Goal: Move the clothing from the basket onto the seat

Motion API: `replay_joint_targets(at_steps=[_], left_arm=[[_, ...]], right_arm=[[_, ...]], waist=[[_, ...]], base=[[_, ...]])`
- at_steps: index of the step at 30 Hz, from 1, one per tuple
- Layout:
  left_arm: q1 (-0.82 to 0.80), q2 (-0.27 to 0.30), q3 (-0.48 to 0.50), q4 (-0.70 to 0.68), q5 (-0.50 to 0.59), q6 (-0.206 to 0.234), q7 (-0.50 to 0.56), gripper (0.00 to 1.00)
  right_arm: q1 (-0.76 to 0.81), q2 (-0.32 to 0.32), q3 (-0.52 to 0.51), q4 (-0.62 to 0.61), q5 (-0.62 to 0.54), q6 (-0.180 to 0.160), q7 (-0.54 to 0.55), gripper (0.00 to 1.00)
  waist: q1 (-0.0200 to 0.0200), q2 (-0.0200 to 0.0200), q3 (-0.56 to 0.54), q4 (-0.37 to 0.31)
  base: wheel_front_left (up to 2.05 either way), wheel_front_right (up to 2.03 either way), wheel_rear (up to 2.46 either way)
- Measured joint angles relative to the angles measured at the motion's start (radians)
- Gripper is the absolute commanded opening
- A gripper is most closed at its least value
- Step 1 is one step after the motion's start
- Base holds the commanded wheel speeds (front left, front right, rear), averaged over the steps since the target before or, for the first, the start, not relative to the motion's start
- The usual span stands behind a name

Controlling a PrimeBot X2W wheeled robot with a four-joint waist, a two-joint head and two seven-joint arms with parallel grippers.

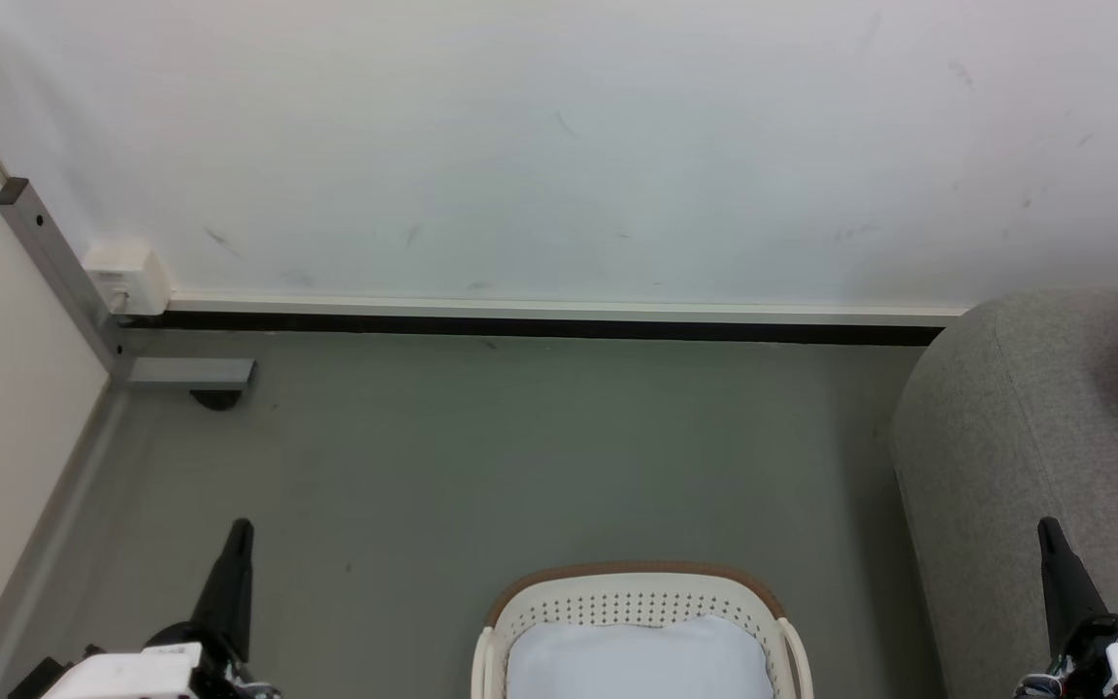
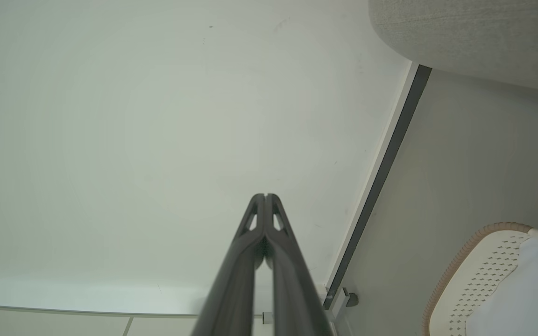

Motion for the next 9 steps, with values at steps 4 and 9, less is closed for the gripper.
replay_joint_targets(at_steps=[4, 9], left_arm=[[0.000, 0.000, 0.000, 0.000, 0.000, 0.000, 0.000, 0.00], [0.000, 0.000, 0.000, 0.000, 0.000, 0.000, 0.000, 0.00]], right_arm=[[0.000, 0.000, 0.000, 0.000, 0.000, 0.000, 0.000, 0.00], [0.000, 0.000, 0.000, 0.000, 0.000, 0.000, 0.000, 0.00]], waist=[[0.0000, 0.0000, 0.000, 0.000], [0.0000, 0.0000, 0.000, 0.000]], base=[[0.00, 0.00, 0.00], [0.00, 0.00, 0.00]])
